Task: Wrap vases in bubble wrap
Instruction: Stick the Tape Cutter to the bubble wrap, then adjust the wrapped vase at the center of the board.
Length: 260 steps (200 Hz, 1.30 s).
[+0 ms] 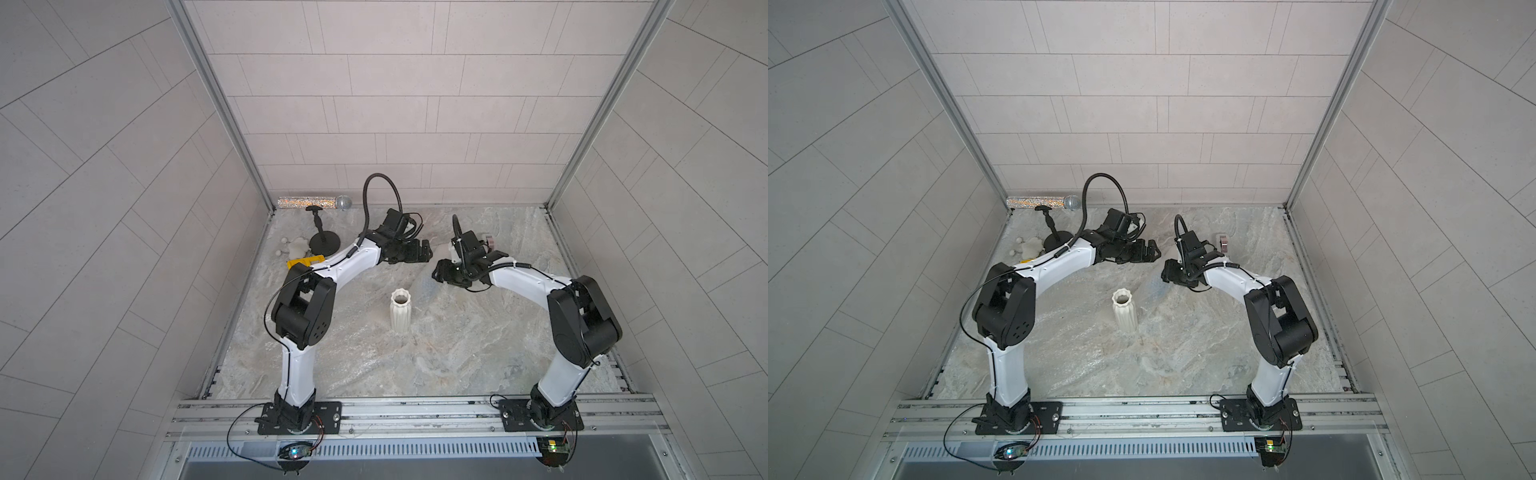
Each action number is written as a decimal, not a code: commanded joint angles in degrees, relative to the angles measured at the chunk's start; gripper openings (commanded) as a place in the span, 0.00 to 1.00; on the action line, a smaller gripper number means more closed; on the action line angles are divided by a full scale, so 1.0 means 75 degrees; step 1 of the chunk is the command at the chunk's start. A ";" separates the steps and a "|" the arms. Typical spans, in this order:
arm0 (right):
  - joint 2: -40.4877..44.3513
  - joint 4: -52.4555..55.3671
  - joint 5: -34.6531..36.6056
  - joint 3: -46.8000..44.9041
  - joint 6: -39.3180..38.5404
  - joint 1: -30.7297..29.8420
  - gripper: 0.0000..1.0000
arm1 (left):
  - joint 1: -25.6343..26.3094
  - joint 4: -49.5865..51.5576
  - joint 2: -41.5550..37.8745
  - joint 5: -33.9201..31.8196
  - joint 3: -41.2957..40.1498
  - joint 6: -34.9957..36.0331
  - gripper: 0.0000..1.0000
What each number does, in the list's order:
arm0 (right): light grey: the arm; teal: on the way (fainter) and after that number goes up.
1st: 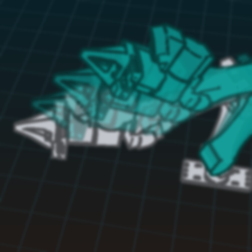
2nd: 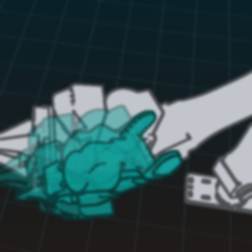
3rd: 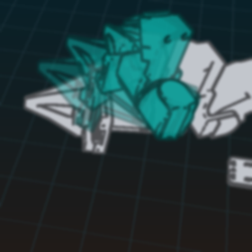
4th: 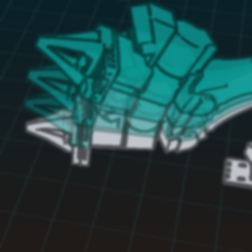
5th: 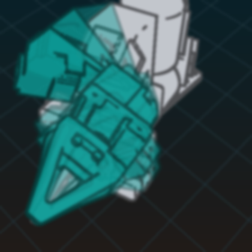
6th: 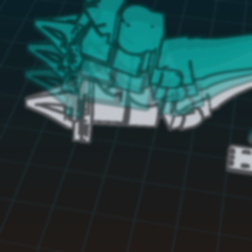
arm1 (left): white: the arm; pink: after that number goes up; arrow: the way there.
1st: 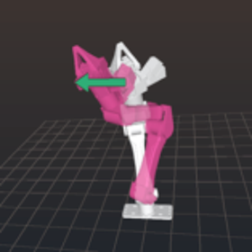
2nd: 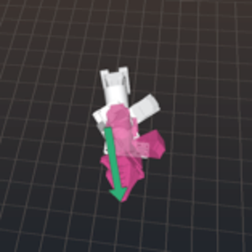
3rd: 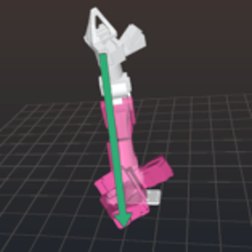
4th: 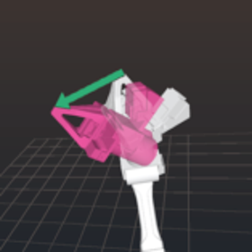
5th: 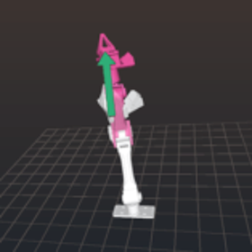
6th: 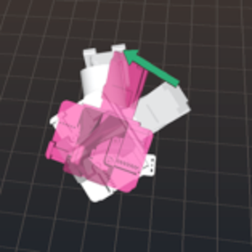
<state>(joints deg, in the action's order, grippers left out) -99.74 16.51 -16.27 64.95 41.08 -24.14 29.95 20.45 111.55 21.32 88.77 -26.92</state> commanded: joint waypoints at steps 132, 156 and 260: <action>-0.0661 -0.0491 0.2165 0.0432 0.2045 -0.0704 0.95 | -0.0551 0.0621 -0.1129 -0.1029 -0.0632 0.0030 1.00; -0.0983 -0.0443 0.2355 0.0595 0.2095 -0.0864 0.95 | -0.0734 0.0496 -0.1296 -0.1066 -0.0885 -0.0165 1.00; -0.1689 0.0580 0.2836 0.0944 0.0073 -0.0721 0.67 | -0.1019 0.0379 -0.1422 -0.1014 -0.1282 -0.0338 1.00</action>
<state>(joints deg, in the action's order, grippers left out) -111.20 16.01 2.02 73.03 47.20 -31.11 22.83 23.73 102.83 14.02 80.05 -29.15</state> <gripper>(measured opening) 0.692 0.993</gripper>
